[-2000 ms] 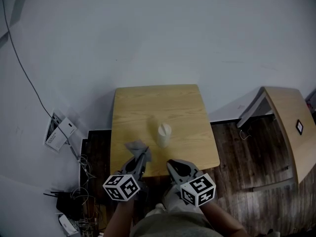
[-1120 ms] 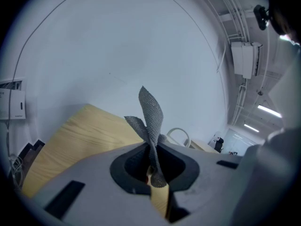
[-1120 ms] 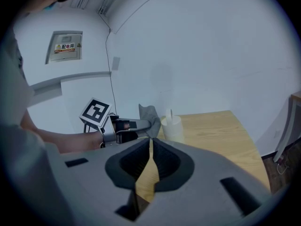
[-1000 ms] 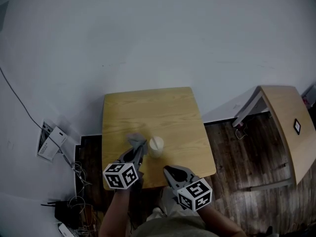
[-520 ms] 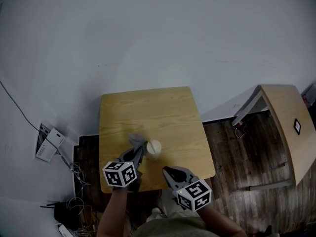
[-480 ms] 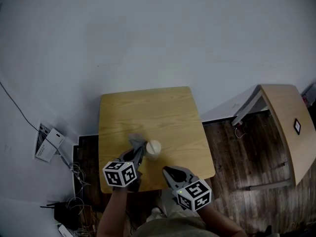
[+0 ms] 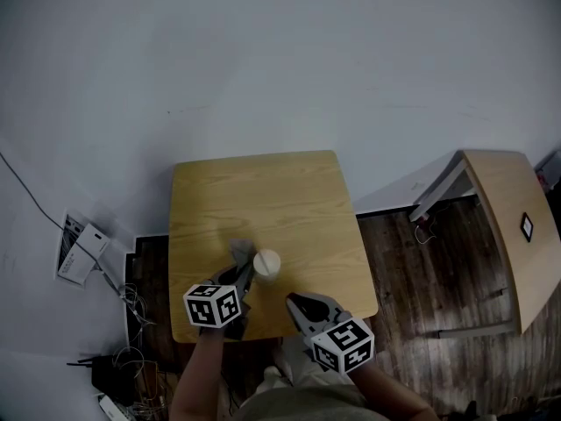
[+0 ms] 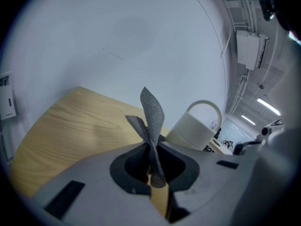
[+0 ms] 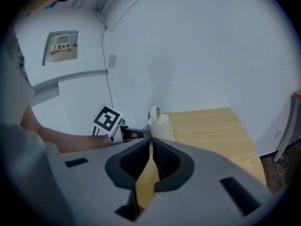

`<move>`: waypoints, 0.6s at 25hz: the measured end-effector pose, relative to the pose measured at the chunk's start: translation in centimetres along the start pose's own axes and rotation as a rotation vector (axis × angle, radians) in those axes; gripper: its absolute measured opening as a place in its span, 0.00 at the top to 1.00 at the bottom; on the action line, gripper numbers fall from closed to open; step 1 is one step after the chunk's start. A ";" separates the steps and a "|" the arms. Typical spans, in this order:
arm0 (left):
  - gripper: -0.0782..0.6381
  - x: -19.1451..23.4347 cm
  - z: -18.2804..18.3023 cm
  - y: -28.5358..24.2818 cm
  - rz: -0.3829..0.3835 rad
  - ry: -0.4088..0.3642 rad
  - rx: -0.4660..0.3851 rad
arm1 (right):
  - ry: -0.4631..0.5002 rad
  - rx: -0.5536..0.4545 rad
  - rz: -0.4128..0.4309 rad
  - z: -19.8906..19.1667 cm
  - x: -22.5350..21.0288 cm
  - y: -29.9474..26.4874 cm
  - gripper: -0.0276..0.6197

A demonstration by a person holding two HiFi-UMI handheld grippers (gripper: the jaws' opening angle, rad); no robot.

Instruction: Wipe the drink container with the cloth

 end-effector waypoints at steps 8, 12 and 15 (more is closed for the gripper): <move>0.86 1.1 -2.1 -0.5 0.029 0.005 0.054 | -0.002 0.004 0.003 -0.1 -0.5 0.0 0.93; 0.86 1.7 -3.4 -0.7 0.049 0.009 0.084 | -0.004 0.007 0.005 -0.1 -0.7 0.0 0.93; 0.86 2.2 -4.4 -0.8 0.064 0.017 0.107 | -0.004 0.010 0.006 -0.2 -0.8 0.0 0.93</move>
Point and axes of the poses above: the fingertips, and each gripper's own axes: y backward along the fingers, x to its left, z out of its top, the point moved 4 cm from there along y, backward along the fingers, and after that the axes turned 15 degrees about -x, right-handed, at the moved point
